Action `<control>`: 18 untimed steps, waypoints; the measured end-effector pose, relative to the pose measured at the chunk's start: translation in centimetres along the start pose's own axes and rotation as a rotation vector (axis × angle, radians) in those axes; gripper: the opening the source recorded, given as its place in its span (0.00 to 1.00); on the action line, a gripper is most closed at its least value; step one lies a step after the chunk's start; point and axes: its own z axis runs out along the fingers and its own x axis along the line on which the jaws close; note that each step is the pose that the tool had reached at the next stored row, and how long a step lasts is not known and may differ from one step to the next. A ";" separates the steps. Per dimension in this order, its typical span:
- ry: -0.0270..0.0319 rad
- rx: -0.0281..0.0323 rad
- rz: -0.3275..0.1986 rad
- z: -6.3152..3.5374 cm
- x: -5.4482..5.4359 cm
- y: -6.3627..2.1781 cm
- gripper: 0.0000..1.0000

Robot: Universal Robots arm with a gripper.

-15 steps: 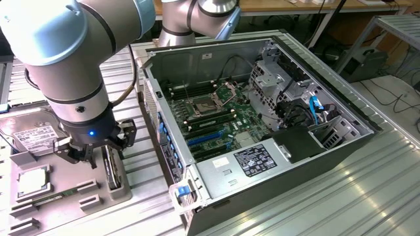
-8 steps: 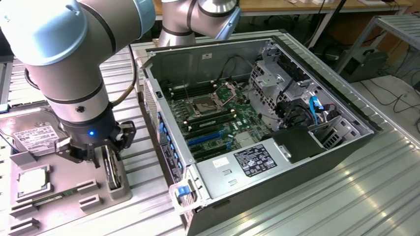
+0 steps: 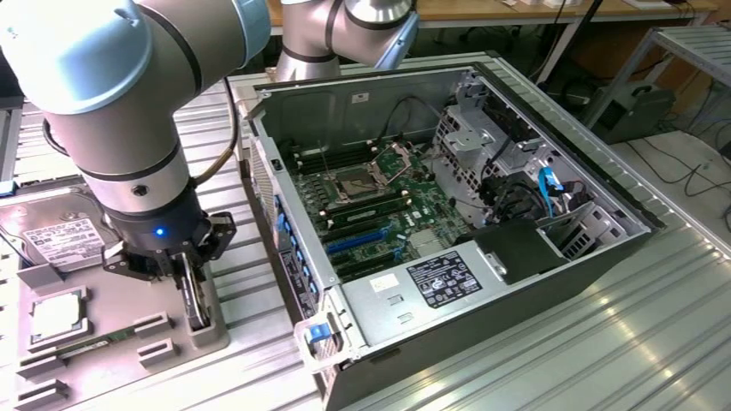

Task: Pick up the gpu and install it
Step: 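Pick up the gpu and move the gpu toward the slot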

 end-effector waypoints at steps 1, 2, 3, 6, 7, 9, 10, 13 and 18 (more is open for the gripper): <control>0.0000 0.0000 0.000 0.00 0.0 0.00 0.28; 0.0000 0.0001 0.000 0.00 0.0 0.00 0.28; 0.0000 0.0001 0.000 0.00 0.0 0.00 0.28; -0.0001 0.0000 0.000 0.00 0.0 0.00 0.28; -0.0001 0.0000 0.000 0.01 0.0 0.00 0.28; -0.0001 0.0000 0.000 -0.02 0.0 0.00 0.28; -0.0004 -0.0003 0.000 -0.33 0.0 0.01 0.28; -0.0001 0.0000 0.000 -1.75 0.0 0.03 0.28; -0.0002 -0.0001 0.000 -4.37 -0.1 0.07 0.28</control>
